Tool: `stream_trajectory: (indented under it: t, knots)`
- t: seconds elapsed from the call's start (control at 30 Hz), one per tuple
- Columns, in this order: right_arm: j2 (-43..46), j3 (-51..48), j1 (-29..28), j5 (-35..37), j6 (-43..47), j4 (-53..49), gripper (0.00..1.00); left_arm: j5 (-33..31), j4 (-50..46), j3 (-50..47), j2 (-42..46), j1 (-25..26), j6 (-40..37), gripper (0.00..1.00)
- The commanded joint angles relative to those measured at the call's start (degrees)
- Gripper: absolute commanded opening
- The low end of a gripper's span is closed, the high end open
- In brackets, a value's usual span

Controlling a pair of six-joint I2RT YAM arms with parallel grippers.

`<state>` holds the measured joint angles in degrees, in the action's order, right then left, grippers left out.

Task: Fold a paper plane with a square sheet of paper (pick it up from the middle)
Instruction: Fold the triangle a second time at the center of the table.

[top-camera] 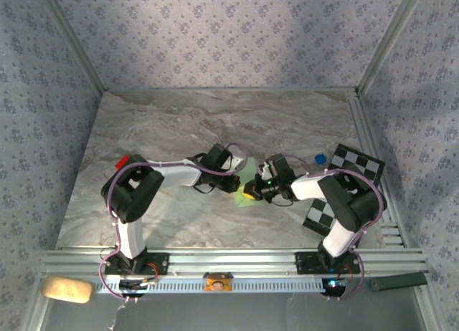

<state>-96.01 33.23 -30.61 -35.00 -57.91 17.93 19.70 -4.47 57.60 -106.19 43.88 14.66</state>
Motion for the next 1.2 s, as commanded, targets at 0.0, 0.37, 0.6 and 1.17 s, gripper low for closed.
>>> stream_trajectory:
  t: [0.0, 0.37, 0.6, 1.17]
  knots:
    - [2.28, 0.36, 0.73, 0.11, -0.45, -2.04, 0.00, -0.46, -2.03, -0.21, -1.56, -0.02, -0.19, 0.00]
    - [-0.87, 5.53, 3.45, -0.31, 1.67, -3.95, 0.00, -0.69, -2.30, 0.00, -1.55, -0.05, -0.33, 0.00]
    - [-4.03, 1.66, 3.78, 3.41, -0.17, -2.88, 0.00, -0.81, -2.56, 0.04, -1.56, -0.12, -0.50, 0.00]
    - [-1.77, 3.52, 6.37, 3.05, 3.08, -5.53, 0.01, -0.98, -2.94, 0.14, -1.63, -0.20, -0.85, 0.00]
